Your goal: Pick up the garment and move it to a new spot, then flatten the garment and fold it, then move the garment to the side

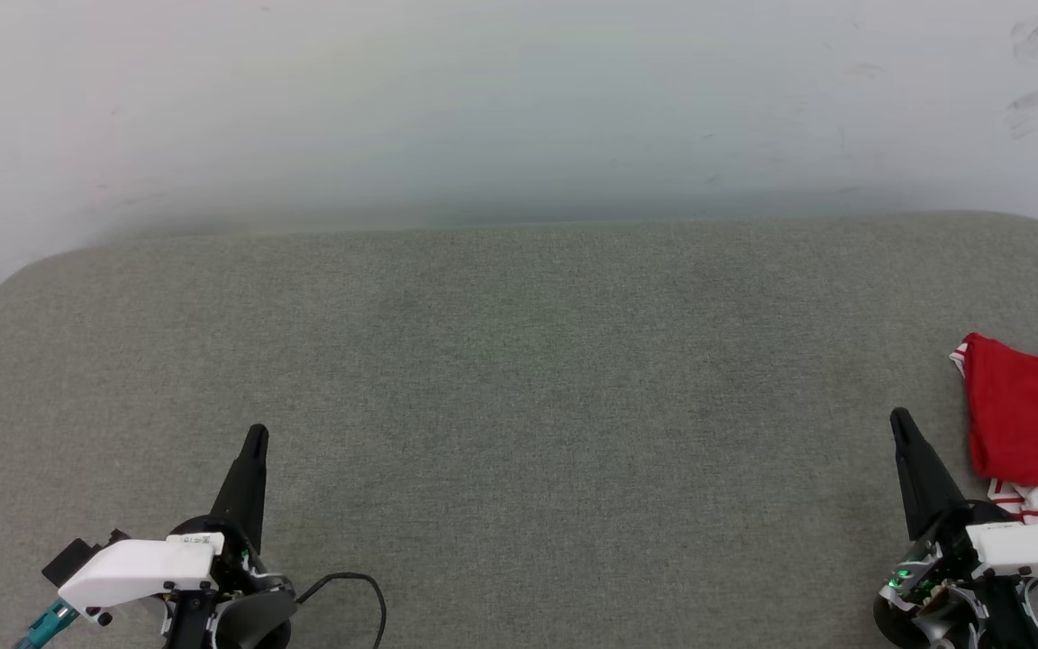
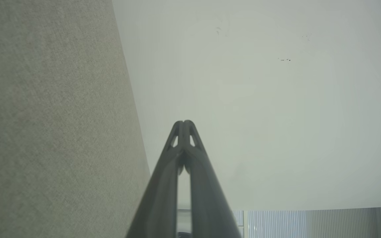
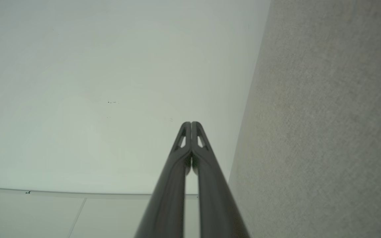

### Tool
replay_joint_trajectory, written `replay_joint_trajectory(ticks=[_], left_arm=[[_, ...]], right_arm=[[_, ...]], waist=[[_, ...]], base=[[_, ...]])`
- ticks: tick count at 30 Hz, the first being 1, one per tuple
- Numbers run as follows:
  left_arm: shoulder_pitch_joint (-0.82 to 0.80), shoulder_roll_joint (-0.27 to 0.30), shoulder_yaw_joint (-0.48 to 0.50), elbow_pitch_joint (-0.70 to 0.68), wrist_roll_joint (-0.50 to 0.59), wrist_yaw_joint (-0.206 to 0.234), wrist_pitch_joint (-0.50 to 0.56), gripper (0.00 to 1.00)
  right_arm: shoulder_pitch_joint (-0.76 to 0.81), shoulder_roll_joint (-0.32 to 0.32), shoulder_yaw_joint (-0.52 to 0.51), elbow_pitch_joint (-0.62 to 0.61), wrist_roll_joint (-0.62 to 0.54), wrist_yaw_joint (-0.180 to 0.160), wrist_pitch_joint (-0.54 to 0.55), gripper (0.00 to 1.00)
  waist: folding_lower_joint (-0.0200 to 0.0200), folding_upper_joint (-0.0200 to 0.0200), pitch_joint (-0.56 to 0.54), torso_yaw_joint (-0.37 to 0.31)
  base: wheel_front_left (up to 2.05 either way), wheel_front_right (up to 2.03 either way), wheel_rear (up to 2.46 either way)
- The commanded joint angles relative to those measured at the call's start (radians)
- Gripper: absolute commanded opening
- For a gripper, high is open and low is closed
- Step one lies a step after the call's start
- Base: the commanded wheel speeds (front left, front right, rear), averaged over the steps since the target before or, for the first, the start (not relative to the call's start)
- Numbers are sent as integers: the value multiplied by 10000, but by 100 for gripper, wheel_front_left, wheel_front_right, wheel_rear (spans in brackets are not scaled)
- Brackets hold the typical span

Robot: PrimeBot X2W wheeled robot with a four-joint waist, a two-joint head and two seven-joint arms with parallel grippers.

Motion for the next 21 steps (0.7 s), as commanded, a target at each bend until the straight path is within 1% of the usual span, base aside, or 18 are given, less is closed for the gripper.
replay_joint_trajectory(ticks=[1,21], left_arm=[[-70,-11,41,8,70,-23,26,0],[-79,-47,90,11,108,-23,84,0]], right_arm=[[-144,31,-31,8,-27,0,26,0],[-148,66,-78,11,-77,0,66,0]], waist=[[0,0,0,0],[0,0,0,0]], base=[[0,0,0],[0,0,0]])
